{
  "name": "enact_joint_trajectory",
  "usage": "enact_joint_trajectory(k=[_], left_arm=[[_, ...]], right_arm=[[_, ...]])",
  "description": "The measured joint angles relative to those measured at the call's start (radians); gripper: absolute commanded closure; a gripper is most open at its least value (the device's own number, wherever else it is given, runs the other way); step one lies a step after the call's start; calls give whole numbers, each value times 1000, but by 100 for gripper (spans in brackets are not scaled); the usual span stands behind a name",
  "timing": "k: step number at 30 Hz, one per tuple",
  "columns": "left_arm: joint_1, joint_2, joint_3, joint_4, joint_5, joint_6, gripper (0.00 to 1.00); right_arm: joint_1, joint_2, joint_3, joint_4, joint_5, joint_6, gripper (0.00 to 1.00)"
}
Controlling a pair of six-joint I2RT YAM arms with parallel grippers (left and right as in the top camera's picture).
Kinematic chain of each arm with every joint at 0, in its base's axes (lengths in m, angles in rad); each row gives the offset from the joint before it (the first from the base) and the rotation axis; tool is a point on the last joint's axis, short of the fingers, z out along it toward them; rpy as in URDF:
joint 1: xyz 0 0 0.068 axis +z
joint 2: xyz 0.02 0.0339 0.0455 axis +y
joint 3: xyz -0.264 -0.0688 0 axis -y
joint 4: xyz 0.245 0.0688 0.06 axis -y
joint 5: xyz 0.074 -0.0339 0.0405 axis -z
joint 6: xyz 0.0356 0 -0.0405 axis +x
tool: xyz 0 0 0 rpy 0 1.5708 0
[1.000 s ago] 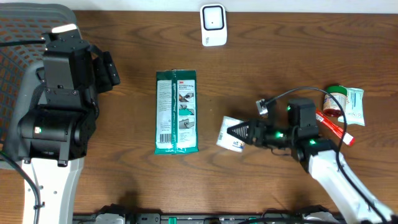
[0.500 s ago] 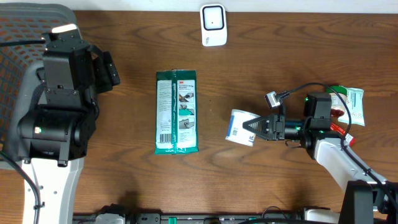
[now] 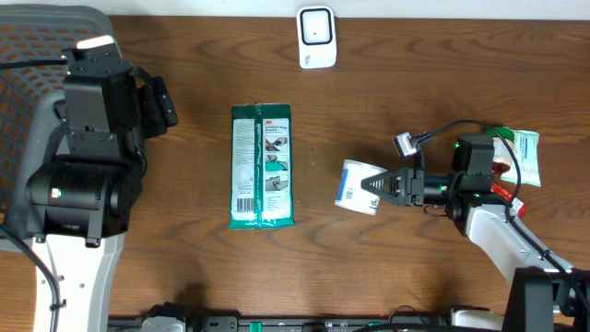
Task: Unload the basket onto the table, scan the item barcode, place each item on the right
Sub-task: 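Lift the tub and rotate it with the right gripper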
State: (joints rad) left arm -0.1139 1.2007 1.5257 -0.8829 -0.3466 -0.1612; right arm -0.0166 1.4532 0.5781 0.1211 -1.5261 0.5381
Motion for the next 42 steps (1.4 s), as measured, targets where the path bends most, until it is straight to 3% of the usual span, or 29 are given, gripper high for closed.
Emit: enact_joint_trajectory(k=[8, 20, 32, 42], left_arm=[[0, 0, 0, 0, 0, 0, 8], [0, 0, 0, 0, 0, 0, 8], [0, 0, 0, 0, 0, 0, 8], [0, 0, 0, 0, 0, 0, 8]], right_arm=[[80, 0, 2, 268, -6, 28, 99], [202, 2, 3, 720, -23, 396, 99], [202, 2, 3, 756, -23, 523, 99], [180, 2, 3, 750, 2, 406, 99]])
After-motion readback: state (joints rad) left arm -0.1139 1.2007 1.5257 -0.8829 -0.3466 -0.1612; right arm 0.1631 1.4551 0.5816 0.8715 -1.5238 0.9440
